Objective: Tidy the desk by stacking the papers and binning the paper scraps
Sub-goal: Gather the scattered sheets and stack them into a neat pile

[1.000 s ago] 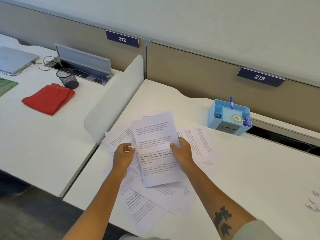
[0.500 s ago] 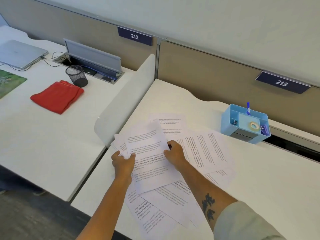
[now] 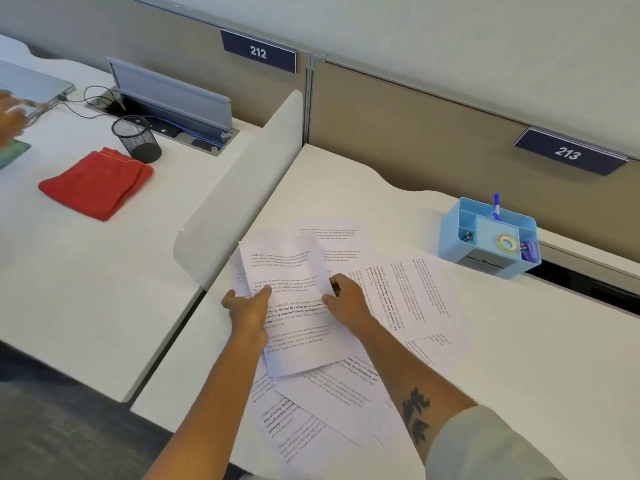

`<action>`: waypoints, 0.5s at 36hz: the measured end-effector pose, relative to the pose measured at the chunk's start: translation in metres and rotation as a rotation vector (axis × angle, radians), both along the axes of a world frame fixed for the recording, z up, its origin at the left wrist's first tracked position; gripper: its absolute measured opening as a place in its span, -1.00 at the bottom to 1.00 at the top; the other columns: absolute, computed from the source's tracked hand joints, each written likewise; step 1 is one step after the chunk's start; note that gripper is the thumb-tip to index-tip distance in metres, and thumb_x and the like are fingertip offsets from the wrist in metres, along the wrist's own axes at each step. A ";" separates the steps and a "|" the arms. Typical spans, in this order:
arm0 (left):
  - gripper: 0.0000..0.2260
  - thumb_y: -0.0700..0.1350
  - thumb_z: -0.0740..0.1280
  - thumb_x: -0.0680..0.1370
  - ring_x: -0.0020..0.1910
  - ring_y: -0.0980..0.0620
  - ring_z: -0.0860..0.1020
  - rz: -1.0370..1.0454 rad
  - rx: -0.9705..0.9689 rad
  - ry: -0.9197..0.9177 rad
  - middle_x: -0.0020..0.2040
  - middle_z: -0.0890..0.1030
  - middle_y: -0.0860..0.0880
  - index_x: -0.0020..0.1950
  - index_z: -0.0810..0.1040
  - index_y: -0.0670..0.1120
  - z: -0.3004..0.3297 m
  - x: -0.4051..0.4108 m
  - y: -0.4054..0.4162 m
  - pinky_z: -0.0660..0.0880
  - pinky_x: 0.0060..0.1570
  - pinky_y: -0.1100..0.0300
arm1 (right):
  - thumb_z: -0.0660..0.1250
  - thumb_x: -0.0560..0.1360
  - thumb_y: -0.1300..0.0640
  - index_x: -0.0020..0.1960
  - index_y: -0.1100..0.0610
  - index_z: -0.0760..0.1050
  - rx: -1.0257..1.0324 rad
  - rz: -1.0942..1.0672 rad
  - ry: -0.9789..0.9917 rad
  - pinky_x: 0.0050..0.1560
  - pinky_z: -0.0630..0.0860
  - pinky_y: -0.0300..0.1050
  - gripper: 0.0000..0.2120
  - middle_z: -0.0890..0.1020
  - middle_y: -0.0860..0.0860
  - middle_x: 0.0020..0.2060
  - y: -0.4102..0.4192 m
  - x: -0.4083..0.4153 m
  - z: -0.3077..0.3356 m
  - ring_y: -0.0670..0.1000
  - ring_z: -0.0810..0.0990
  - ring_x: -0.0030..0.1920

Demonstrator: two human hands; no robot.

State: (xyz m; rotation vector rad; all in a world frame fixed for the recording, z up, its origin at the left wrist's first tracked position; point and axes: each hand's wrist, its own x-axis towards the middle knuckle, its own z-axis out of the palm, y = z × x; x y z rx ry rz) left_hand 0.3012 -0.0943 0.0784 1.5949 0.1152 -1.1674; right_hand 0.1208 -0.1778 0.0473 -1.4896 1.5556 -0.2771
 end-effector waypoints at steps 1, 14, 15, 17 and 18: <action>-0.21 -0.24 0.46 0.62 -0.02 0.00 0.59 -0.009 -0.005 0.017 0.27 0.48 -0.09 0.68 0.02 -0.05 0.002 0.000 -0.002 0.56 -0.14 0.05 | 0.42 0.60 0.26 0.32 0.16 0.51 -0.004 -0.002 -0.005 0.06 0.47 -0.13 -0.69 0.54 0.03 0.07 0.000 -0.001 -0.001 0.04 0.52 0.06; -0.73 -0.23 0.53 0.55 0.05 -0.19 0.76 -0.217 -0.072 0.178 0.09 0.78 -0.16 0.25 0.69 -0.15 0.003 0.003 -0.001 0.69 0.02 -0.12 | 0.43 0.58 0.27 0.12 0.11 0.53 -0.013 -0.047 -0.100 -0.16 0.42 -0.29 -0.84 0.54 -0.14 -0.11 0.002 -0.005 -0.002 -0.12 0.51 -0.12; -0.72 -0.24 0.53 0.55 0.06 -0.19 0.76 -0.219 -0.085 0.169 0.10 0.77 -0.15 0.26 0.69 -0.14 0.001 0.003 0.000 0.69 0.04 -0.14 | 0.43 0.58 0.26 0.11 0.11 0.53 -0.012 -0.050 -0.105 -0.17 0.41 -0.29 -0.84 0.53 -0.15 -0.12 0.002 -0.006 -0.002 -0.14 0.50 -0.13; -0.69 -0.28 0.52 0.55 0.06 -0.16 0.76 -0.210 -0.118 0.127 0.12 0.77 -0.12 0.28 0.67 -0.11 0.000 0.004 0.002 0.70 0.02 -0.11 | 0.44 0.58 0.25 0.11 0.10 0.53 -0.007 -0.064 -0.113 -0.16 0.43 -0.28 -0.85 0.54 -0.15 -0.12 0.002 -0.006 -0.002 -0.12 0.50 -0.13; -0.67 -0.29 0.52 0.55 0.08 -0.15 0.76 -0.204 -0.129 0.105 0.14 0.77 -0.11 0.30 0.66 -0.11 -0.001 0.004 0.002 0.70 0.01 -0.09 | 0.44 0.58 0.24 0.11 0.10 0.53 0.000 -0.077 -0.117 -0.15 0.44 -0.28 -0.85 0.55 -0.14 -0.10 0.002 -0.006 -0.002 -0.12 0.51 -0.12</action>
